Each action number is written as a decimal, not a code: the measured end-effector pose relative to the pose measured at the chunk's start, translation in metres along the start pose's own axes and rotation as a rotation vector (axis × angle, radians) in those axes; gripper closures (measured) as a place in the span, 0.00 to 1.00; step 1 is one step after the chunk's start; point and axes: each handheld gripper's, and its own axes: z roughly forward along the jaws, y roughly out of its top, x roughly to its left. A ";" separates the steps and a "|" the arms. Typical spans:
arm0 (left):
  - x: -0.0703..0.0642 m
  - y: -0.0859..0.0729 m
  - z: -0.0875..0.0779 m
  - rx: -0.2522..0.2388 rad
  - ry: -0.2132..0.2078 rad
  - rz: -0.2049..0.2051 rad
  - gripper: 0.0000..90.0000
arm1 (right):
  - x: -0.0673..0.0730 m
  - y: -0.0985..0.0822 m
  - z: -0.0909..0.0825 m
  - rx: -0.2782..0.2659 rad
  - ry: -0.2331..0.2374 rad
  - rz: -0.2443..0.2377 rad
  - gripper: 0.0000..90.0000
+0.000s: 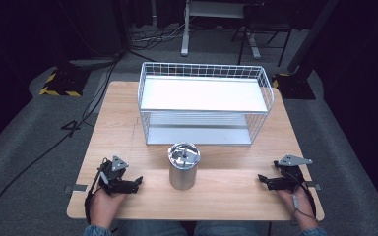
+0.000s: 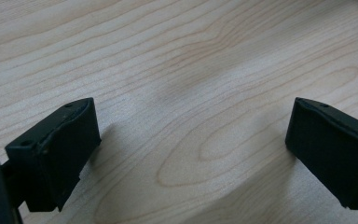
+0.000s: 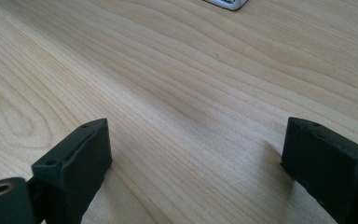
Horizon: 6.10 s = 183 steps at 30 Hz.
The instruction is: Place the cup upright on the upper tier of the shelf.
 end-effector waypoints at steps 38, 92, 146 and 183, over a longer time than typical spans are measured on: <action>-0.023 0.022 -0.037 -0.249 -0.149 0.001 0.02 | -0.001 0.000 -0.001 -0.007 -0.028 0.023 0.13; -0.094 0.078 -0.036 -0.434 -0.377 0.122 0.00 | 0.000 -0.001 -0.001 -0.013 -0.027 0.017 0.15; -0.122 0.095 0.005 -0.419 -0.336 0.154 0.03 | 0.000 -0.001 -0.002 -0.020 -0.044 0.016 0.17; -0.110 0.162 -0.073 -0.447 -0.395 0.170 0.03 | -0.001 -0.001 -0.002 -0.020 -0.031 0.021 0.20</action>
